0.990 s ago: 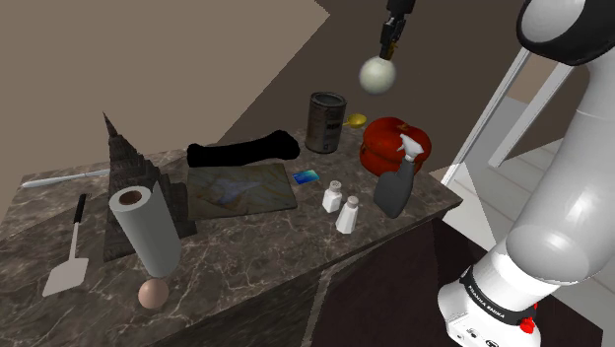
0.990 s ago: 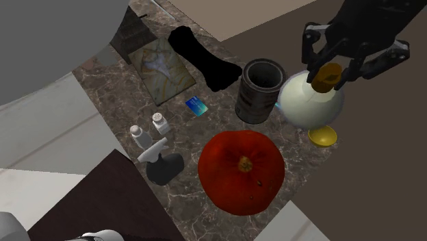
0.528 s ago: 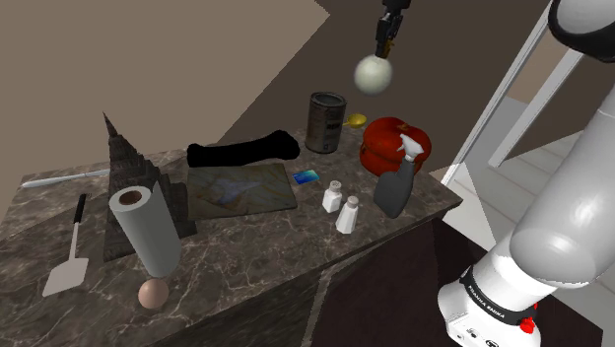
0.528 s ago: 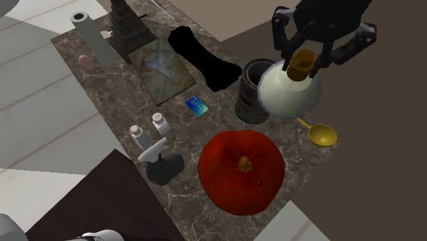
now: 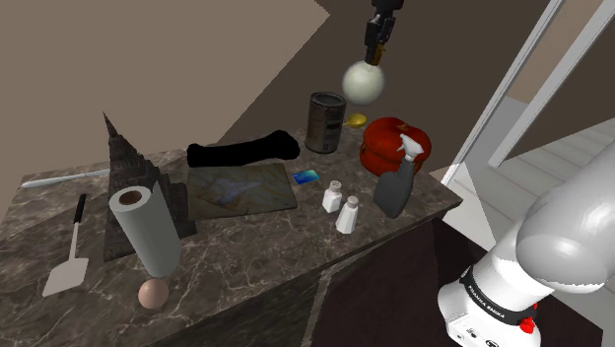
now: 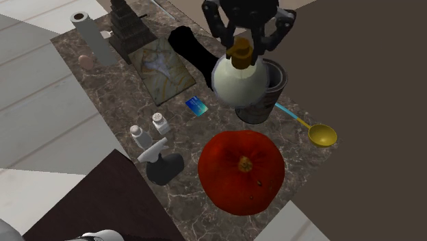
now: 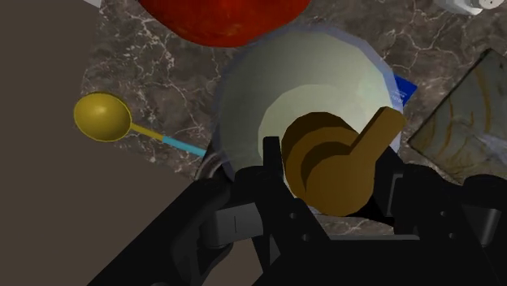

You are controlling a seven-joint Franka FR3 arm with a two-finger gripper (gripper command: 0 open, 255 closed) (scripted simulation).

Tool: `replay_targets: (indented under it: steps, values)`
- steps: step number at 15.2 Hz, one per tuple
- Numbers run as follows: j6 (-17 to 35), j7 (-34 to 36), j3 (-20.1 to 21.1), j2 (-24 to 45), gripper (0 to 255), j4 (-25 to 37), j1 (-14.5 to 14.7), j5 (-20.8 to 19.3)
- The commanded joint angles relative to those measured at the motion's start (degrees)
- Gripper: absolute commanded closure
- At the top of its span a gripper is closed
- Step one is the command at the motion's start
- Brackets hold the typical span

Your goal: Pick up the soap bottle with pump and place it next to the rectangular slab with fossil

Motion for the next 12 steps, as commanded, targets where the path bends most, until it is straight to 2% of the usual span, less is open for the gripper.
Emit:
replay_targets:
  steps: [1,12]
  values:
    - [0.25,2.87,1.49,-2.32,255,-2.62,1.25,-0.30]
    - [0.26,17.69,10.40,-10.58,255,-11.31,7.28,0.58]
